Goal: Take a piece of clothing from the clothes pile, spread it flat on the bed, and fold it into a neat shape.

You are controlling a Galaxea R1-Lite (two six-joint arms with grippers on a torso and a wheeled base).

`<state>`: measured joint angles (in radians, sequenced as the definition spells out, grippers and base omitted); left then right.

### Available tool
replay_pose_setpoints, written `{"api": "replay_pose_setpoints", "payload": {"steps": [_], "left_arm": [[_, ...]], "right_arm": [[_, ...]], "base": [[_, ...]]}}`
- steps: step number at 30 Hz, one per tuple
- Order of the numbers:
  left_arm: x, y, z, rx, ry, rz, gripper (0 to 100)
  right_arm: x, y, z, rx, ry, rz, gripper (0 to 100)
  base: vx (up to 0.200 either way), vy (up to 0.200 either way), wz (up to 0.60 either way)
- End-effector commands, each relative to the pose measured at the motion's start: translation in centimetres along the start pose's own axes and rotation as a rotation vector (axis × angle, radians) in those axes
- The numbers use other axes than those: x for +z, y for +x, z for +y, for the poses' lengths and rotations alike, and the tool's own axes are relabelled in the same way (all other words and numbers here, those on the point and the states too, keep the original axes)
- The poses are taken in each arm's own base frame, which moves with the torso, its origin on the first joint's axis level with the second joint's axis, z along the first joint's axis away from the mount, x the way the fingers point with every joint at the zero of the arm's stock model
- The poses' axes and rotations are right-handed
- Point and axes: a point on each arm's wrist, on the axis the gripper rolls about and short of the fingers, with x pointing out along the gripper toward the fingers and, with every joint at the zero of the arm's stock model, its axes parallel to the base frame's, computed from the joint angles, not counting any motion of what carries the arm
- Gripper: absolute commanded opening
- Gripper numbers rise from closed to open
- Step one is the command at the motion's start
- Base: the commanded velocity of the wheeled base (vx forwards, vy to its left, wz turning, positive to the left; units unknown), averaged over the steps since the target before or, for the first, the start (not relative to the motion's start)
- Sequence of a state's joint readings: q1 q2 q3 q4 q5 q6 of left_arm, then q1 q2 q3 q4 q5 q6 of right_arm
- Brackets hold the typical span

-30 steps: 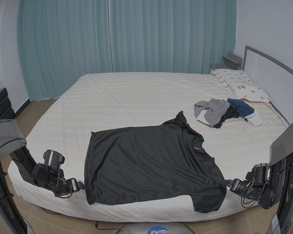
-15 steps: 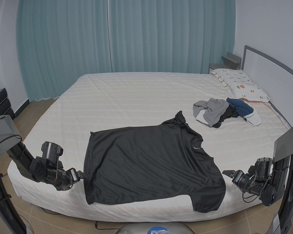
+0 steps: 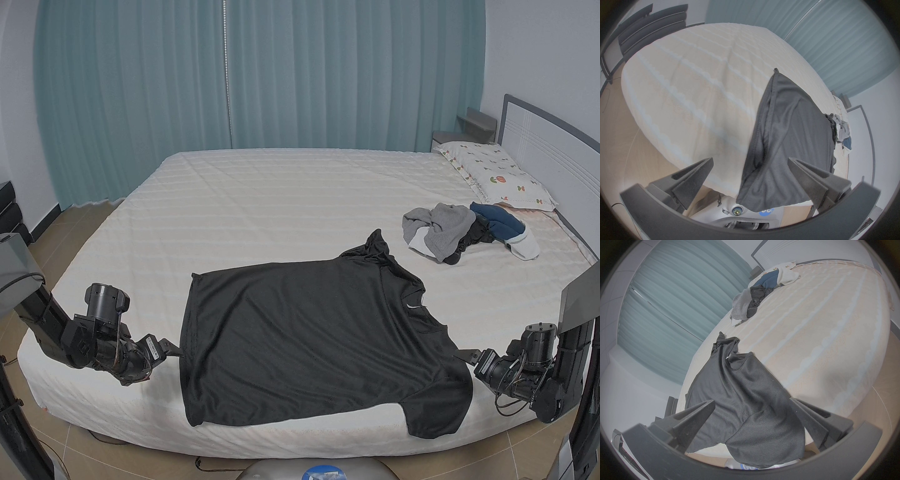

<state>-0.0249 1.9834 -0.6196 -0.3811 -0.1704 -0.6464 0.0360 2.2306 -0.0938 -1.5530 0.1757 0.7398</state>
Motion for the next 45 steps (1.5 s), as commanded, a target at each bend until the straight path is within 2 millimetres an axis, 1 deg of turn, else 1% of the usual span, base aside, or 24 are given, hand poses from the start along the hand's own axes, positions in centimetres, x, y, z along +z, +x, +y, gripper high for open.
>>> {"api": "replay_pose_setpoints", "payload": {"steps": [1, 6, 9, 10, 13, 16, 20, 22, 24, 30, 33, 35, 38, 39, 40, 42, 45], "left_arm": [[0.2, 0.0, -0.1, -0.011, -0.001, -0.002, 100], [0.3, 0.1, -0.2, -0.013, -0.004, -0.001, 100], [0.6, 0.3, -0.3, -0.021, -0.005, -0.009, 100], [1.3, 0.4, -0.7, -0.036, -0.032, -0.032, 100], [2.4, 0.7, -1.5, -0.069, -0.098, -0.058, 100], [3.7, 1.6, -2.1, -0.087, -0.129, -0.078, 100], [4.7, 2.7, -2.1, -0.088, -0.168, -0.089, 100], [4.8, 3.0, -2.1, -0.088, -0.182, -0.085, 100], [4.8, 3.1, -2.0, -0.087, -0.185, -0.082, 100], [5.0, 2.7, -2.0, -0.102, -0.190, -0.079, 100], [5.2, 2.7, -2.1, -0.109, -0.188, -0.087, 100], [5.9, 2.6, -2.7, -0.127, -0.183, -0.107, 100], [6.3, 2.6, -2.9, -0.135, -0.180, -0.119, 100], [7.0, 2.8, -3.4, -0.153, -0.174, -0.137, 100], [7.2, 3.0, -3.5, -0.157, -0.173, -0.141, 100], [8.3, 4.6, -4.3, -0.170, -0.161, -0.155, 100], [9.5, 6.3, -5.4, -0.194, -0.147, -0.171, 100]], "right_arm": [[0.0, 0.0, 0.1, 0.005, -0.003, -0.002, 100], [0.0, 0.0, 0.1, 0.005, -0.003, -0.002, 100], [0.0, 0.0, 0.1, 0.005, -0.003, -0.002, 100], [0.0, 0.1, 0.0, 0.006, -0.001, 0.000, 100], [-0.1, 0.2, 0.0, 0.013, 0.004, 0.007, 100], [0.0, 0.5, 0.3, 0.043, 0.063, 0.019, 100], [0.2, 1.0, 0.4, 0.055, 0.101, 0.017, 100], [0.1, 1.0, 0.5, 0.058, 0.100, 0.019, 100], [0.0, 1.1, 0.6, 0.061, 0.099, 0.024, 100], [0.0, 1.0, 0.6, 0.061, 0.098, 0.026, 100], [0.0, 1.0, 0.5, 0.059, 0.099, 0.026, 100], [0.0, 1.0, 0.6, 0.060, 0.100, 0.027, 100], [0.0, 1.1, 0.6, 0.061, 0.100, 0.028, 100], [-0.3, 1.2, 0.6, 0.061, 0.101, 0.037, 100], [-0.4, 1.2, 0.6, 0.059, 0.107, 0.043, 100], [-0.6, 1.4, 0.7, 0.060, 0.132, 0.052, 100], [-0.5, 1.7, 0.8, 0.068, 0.161, 0.051, 100]], "base": [[0.200, 0.000, 0.00], [0.200, 0.000, 0.00], [0.000, 0.000, 0.00], [0.000, 0.000, 0.00], [0.000, 0.000, 0.00], [0.000, 0.000, 0.00], [0.000, 0.000, 0.00], [0.000, 0.000, 0.00], [0.000, 0.000, 0.00], [0.200, 0.000, 0.00], [0.000, 0.000, 0.00], [0.000, 0.000, 0.00], [0.000, 0.000, 0.00], [0.000, 0.000, 0.00], [0.000, 0.000, 0.00], [0.000, 0.000, 0.00], [0.000, 0.000, 0.00]]}}
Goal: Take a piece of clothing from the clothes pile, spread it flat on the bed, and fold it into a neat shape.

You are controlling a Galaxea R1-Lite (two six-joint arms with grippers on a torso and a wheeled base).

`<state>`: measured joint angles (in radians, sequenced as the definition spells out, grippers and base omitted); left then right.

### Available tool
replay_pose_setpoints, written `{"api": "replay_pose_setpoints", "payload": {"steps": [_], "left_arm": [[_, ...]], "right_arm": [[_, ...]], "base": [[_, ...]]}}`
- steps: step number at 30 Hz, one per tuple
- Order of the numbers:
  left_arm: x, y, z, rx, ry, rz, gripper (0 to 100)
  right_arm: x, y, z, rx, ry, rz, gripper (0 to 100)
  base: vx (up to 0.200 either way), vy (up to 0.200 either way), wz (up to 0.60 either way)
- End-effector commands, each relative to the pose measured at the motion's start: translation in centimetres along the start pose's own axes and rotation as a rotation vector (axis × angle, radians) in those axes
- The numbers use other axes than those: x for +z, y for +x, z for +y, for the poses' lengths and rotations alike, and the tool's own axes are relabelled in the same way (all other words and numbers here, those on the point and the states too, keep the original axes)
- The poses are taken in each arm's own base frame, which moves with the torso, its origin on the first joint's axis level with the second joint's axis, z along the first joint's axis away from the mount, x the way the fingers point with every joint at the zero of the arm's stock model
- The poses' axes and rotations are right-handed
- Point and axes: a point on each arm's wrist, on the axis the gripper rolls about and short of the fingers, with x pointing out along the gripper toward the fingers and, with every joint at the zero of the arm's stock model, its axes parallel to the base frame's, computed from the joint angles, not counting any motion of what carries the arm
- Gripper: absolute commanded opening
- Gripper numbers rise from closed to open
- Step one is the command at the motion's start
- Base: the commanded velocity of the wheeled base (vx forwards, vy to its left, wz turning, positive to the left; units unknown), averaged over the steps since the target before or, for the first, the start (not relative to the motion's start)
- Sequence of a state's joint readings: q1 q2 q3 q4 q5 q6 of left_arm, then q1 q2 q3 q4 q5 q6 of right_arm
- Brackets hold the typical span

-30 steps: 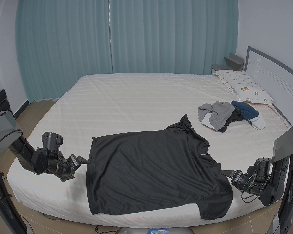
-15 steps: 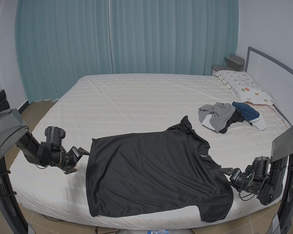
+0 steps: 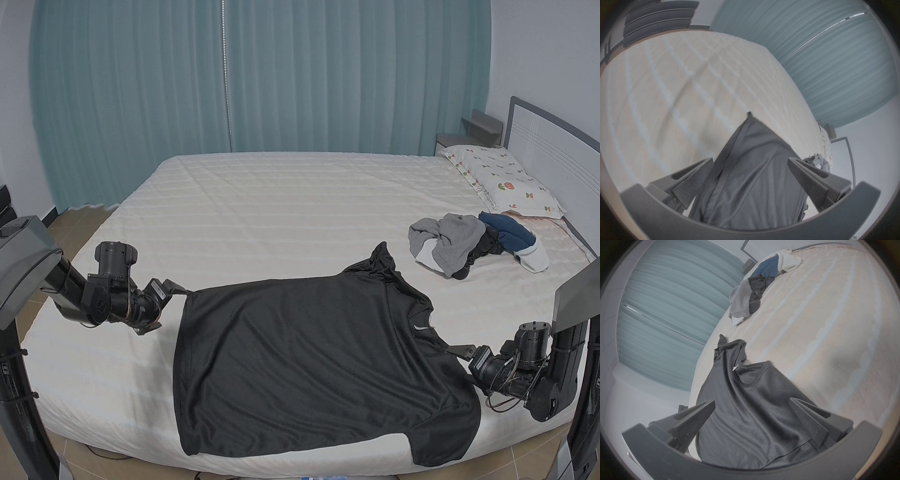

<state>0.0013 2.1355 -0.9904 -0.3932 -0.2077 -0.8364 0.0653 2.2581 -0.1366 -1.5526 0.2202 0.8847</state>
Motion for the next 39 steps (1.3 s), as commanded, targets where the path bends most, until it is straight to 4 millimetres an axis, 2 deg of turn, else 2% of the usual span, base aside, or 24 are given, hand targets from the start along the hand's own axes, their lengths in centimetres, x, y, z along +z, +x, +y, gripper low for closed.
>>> {"api": "replay_pose_setpoints", "payload": {"steps": [1, 3, 4, 5, 9, 13, 16, 23, 39], "left_arm": [[1.2, 4.5, -1.2, -0.033, 0.022, -0.013, 100], [1.5, 5.8, -1.7, -0.050, 0.030, -0.019, 100], [1.5, 5.8, -1.7, -0.050, 0.030, -0.019, 100], [1.7, 7.4, -2.2, -0.069, 0.041, -0.029, 100], [1.8, 10.3, -3.0, -0.094, 0.059, -0.042, 100], [2.8, 11.2, -3.9, -0.131, 0.062, -0.078, 100], [2.9, 13.0, -3.6, -0.109, 0.058, -0.124, 100], [4.0, 14.2, -3.1, -0.080, 0.044, -0.204, 100], [3.8, 15.0, -2.6, -0.043, 0.061, -0.235, 100]], "right_arm": [[-0.2, 0.6, 0.1, 0.012, 0.046, 0.009, 100], [-0.2, 0.8, 0.0, 0.010, 0.065, 0.009, 100], [-0.2, 0.8, 0.0, 0.010, 0.065, 0.009, 100], [-0.3, 1.2, -0.2, 0.009, 0.078, 0.017, 100], [-0.5, 1.5, -0.5, 0.009, 0.087, 0.047, 100], [-0.4, 1.5, -0.6, 0.011, 0.089, 0.049, 100], [-0.6, 1.5, -0.6, 0.010, 0.083, 0.059, 100], [-0.8, 1.6, -0.6, 0.007, 0.079, 0.066, 100], [-0.8, 1.6, -0.6, 0.006, 0.081, 0.064, 100]], "base": [[0.000, 0.000, 0.00], [0.000, 0.000, 0.00], [0.000, 0.000, 0.00], [0.000, 0.000, 0.00], [0.000, 0.000, 0.00], [0.000, 0.000, 0.00], [0.000, 0.000, 0.00], [0.000, 0.000, 0.00], [0.000, 0.000, 0.00]]}}
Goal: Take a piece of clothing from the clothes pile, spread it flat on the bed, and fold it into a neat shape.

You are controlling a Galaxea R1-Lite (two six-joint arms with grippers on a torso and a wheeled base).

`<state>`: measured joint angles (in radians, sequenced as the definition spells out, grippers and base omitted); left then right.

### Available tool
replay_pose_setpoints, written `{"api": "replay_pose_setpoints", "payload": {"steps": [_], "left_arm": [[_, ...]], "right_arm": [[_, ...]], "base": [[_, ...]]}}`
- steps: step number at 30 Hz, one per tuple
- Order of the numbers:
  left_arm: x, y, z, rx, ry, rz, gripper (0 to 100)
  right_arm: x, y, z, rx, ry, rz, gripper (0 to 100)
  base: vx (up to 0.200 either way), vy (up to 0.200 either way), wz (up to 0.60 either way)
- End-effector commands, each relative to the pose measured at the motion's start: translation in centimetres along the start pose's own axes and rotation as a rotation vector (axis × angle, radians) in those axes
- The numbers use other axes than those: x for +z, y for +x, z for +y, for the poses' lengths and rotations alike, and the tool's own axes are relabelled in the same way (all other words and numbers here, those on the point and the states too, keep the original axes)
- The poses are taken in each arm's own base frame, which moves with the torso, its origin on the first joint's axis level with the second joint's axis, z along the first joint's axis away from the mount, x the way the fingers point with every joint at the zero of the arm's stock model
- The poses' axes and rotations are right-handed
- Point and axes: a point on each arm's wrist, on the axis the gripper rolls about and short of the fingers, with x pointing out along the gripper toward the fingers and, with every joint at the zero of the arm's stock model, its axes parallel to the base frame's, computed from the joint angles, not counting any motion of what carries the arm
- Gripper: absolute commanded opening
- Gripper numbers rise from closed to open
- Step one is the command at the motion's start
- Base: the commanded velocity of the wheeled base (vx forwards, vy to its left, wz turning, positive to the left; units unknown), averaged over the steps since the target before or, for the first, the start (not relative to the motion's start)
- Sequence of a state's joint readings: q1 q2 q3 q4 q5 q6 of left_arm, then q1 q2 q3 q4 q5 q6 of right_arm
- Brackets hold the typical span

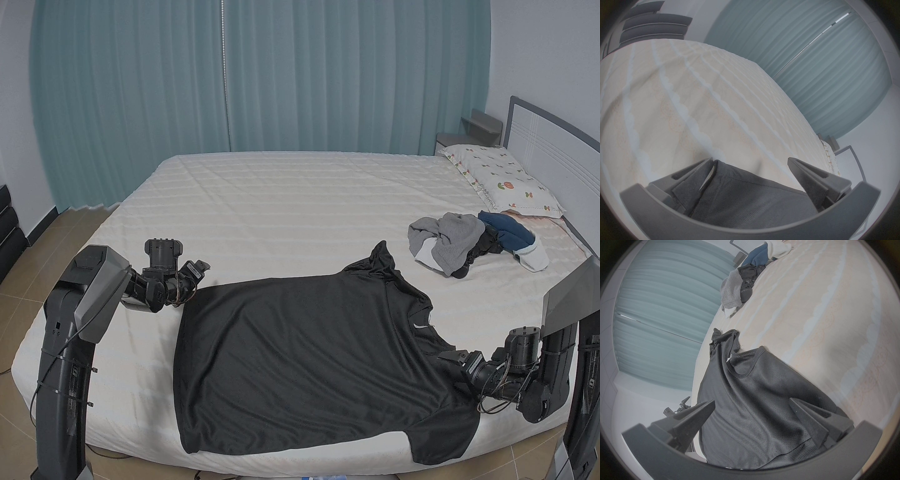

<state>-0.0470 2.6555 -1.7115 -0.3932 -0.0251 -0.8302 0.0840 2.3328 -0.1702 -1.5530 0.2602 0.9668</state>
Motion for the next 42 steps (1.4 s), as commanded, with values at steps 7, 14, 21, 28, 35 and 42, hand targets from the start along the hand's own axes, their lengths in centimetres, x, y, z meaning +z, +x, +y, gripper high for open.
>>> {"api": "replay_pose_setpoints", "payload": {"steps": [7, 14, 21, 28, 35, 42], "left_arm": [[-0.3, 0.4, 0.7, 0.047, 0.034, -0.025, 100], [-0.5, 0.5, 0.8, 0.053, 0.055, -0.019, 100], [-0.8, 0.8, 1.0, 0.056, 0.070, -0.016, 0], [-0.2, 0.9, 0.9, 0.051, 0.065, -0.043, 0], [0.8, 2.2, 0.8, 0.049, 0.052, -0.125, 0], [1.2, 2.8, 1.1, 0.046, 0.047, -0.148, 0]], "right_arm": [[0.0, 0.0, 0.1, 0.007, -0.001, -0.004, 100], [0.0, 0.0, 0.1, 0.007, -0.001, -0.004, 100], [0.0, 0.0, 0.1, 0.007, 0.000, -0.004, 100], [0.0, 0.0, 0.1, 0.007, 0.000, -0.004, 100], [0.0, 0.0, 0.1, 0.007, 0.000, -0.004, 100], [0.0, 0.0, 0.1, 0.007, 0.000, -0.004, 100]], "base": [[0.000, 0.000, 0.00], [0.000, 0.000, 0.00], [0.000, 0.000, 0.00], [0.000, 0.000, 0.00], [0.000, 0.000, 0.00], [0.000, 0.000, 0.00]]}}
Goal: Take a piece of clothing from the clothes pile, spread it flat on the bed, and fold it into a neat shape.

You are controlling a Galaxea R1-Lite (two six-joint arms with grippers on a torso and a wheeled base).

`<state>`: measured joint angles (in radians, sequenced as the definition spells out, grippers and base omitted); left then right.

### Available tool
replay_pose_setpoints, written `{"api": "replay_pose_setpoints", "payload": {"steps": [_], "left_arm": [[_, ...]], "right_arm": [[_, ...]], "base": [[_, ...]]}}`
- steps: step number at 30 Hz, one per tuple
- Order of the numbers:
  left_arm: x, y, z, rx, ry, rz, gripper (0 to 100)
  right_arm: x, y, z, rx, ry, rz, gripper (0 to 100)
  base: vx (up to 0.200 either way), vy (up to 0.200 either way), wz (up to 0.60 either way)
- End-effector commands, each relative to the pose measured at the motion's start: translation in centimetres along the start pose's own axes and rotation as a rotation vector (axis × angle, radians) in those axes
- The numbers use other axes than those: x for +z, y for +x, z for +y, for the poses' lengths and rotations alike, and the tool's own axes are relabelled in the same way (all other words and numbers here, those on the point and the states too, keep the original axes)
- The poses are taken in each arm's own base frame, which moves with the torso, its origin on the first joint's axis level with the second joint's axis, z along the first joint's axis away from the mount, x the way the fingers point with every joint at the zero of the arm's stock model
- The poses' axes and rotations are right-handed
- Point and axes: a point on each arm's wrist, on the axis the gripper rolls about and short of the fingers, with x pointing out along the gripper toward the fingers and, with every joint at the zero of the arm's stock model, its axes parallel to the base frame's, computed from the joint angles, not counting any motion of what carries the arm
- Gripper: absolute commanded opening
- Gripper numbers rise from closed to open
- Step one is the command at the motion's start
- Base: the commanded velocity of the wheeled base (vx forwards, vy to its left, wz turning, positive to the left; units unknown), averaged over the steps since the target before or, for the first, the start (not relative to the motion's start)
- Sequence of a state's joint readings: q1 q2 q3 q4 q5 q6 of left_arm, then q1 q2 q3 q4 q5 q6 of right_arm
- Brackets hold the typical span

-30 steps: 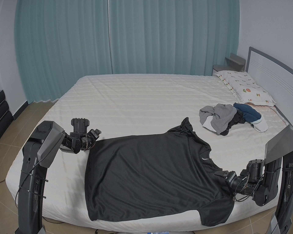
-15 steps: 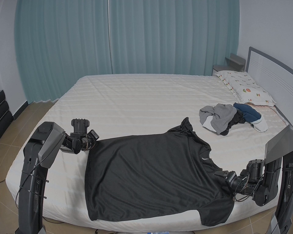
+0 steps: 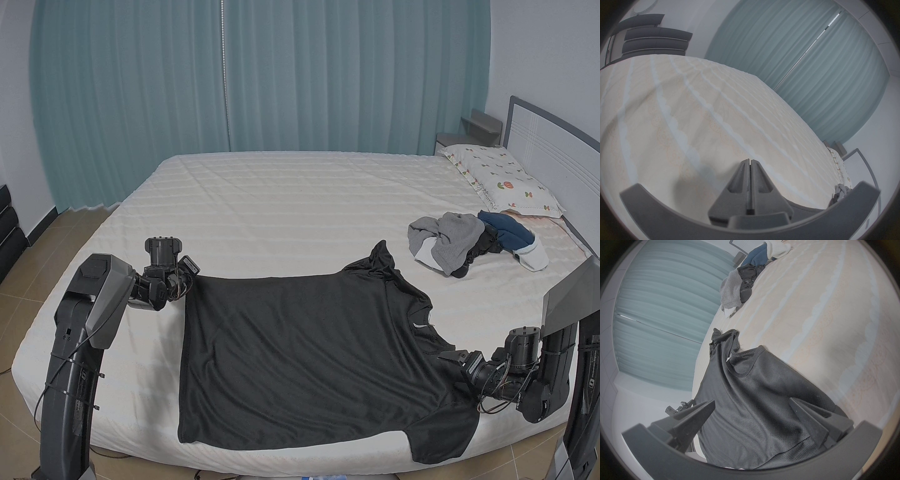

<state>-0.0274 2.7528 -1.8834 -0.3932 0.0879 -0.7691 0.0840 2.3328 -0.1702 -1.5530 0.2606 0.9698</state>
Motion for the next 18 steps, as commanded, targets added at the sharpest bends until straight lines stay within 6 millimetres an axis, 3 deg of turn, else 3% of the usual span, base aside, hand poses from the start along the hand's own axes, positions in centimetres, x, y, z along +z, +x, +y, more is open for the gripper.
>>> {"api": "replay_pose_setpoints", "payload": {"steps": [1, 7, 8, 18], "left_arm": [[-0.28, 0.59, 0.56, 0.010, -0.001, -0.006, 0], [-0.17, 1.18, 0.48, 0.020, -0.001, -0.039, 0], [-0.14, 1.18, 0.45, 0.019, -0.003, -0.040, 100], [-0.16, 0.50, 0.89, 0.043, -0.023, -0.019, 100]], "right_arm": [[0.04, 0.01, 0.07, 0.007, -0.003, -0.004, 100], [0.04, 0.01, 0.07, 0.007, -0.003, -0.004, 100], [0.04, 0.01, 0.07, 0.007, -0.001, -0.004, 100], [0.05, -0.01, 0.10, 0.008, 0.000, -0.005, 100]], "base": [[0.000, 0.000, 0.00], [0.000, 0.000, 0.00], [0.000, 0.000, 0.00], [0.000, 0.000, 0.00]]}}
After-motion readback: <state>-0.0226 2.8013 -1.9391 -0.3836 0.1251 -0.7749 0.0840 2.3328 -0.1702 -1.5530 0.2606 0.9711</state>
